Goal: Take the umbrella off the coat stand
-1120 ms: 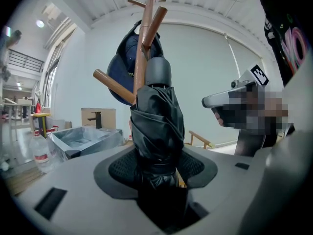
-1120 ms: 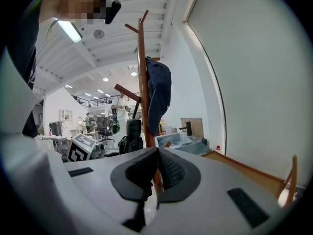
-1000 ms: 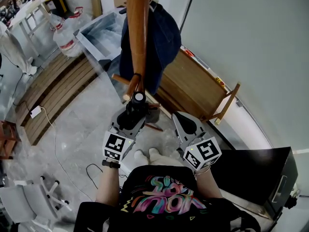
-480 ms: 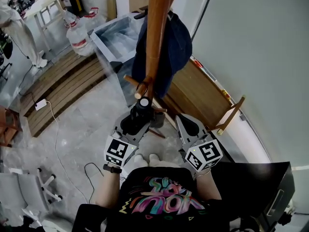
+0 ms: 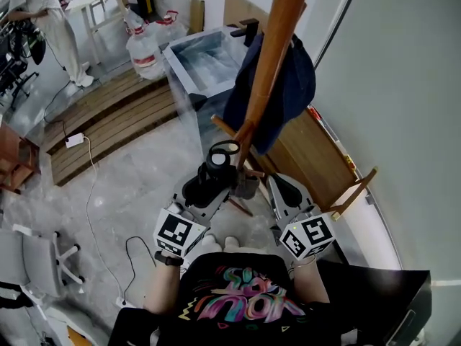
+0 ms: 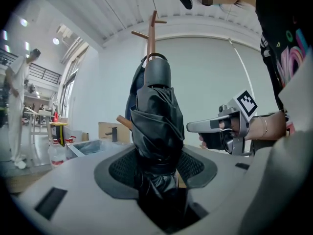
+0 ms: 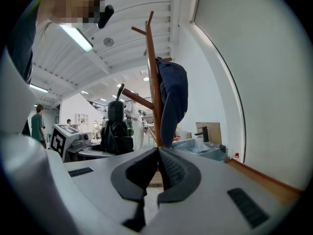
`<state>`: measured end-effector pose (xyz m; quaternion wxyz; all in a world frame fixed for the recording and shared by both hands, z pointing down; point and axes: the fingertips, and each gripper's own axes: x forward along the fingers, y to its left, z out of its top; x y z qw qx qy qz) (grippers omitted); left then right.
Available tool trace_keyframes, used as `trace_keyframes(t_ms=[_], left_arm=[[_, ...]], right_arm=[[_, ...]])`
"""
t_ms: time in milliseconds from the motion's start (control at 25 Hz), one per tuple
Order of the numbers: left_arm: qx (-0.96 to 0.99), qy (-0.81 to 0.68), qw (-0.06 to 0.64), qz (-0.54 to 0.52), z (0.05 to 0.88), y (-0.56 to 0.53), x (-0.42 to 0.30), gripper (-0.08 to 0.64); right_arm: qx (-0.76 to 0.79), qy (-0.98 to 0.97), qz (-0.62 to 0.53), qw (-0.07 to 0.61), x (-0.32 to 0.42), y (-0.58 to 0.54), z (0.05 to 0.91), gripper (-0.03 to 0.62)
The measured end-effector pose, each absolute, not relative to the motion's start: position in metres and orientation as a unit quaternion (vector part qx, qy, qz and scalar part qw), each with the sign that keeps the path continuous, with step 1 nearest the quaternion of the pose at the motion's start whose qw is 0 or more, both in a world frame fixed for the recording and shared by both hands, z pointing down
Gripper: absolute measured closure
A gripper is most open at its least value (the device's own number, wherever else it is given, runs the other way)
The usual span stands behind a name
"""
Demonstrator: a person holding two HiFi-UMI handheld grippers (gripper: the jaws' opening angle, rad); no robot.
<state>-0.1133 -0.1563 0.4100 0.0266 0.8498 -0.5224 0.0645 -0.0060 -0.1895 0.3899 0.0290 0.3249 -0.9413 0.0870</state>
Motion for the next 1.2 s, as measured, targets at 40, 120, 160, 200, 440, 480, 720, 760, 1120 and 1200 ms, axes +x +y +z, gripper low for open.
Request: trace_keyframes(t_ms=[40, 120, 160, 200, 440, 480, 720, 760, 1120, 1200], left_arm=[[0.846, -0.529, 0.024, 0.063, 0.406, -0.154, -0.117, 0.318], [0.836, -0.544, 0.020, 0.061, 0.401, -0.150, -0.123, 0.318], [0.832, -0.551, 0.019, 0.060, 0.399, -0.147, -0.126, 0.318], [0.828, -0.557, 0.018, 0.058, 0.397, -0.144, -0.128, 0.317], [0.801, -0.596, 0.020, 0.050, 0.388, -0.125, -0.158, 0.318], [0.794, -0.605, 0.021, 0.048, 0.387, -0.121, -0.163, 0.318], [0.763, -0.644, 0.027, 0.046, 0.388, -0.100, -0.188, 0.318], [0.758, -0.650, 0.028, 0.046, 0.388, -0.096, -0.192, 0.317], [0.724, -0.689, 0.041, 0.021, 0.396, -0.071, -0.217, 0.318], [0.723, -0.689, 0.046, 0.036, 0.400, -0.068, -0.219, 0.318]], right_arm=[[0.317, -0.944, 0.086, 0.029, -0.010, -0.190, 0.389, 0.575], [0.299, -0.950, 0.084, 0.029, -0.019, -0.191, 0.387, 0.575], [0.291, -0.953, 0.083, 0.028, -0.023, -0.191, 0.387, 0.575], [0.285, -0.955, 0.082, 0.027, -0.026, -0.190, 0.387, 0.575], [0.252, -0.964, 0.079, 0.021, -0.053, -0.182, 0.381, 0.575], [0.245, -0.966, 0.079, 0.021, -0.058, -0.181, 0.381, 0.575], [0.216, -0.973, 0.075, 0.021, -0.075, -0.175, 0.381, 0.575], [0.212, -0.974, 0.075, 0.022, -0.078, -0.174, 0.381, 0.575], [0.189, -0.979, 0.068, 0.030, -0.095, -0.167, 0.382, 0.575], [0.190, -0.979, 0.069, 0.030, -0.095, -0.168, 0.383, 0.575]])
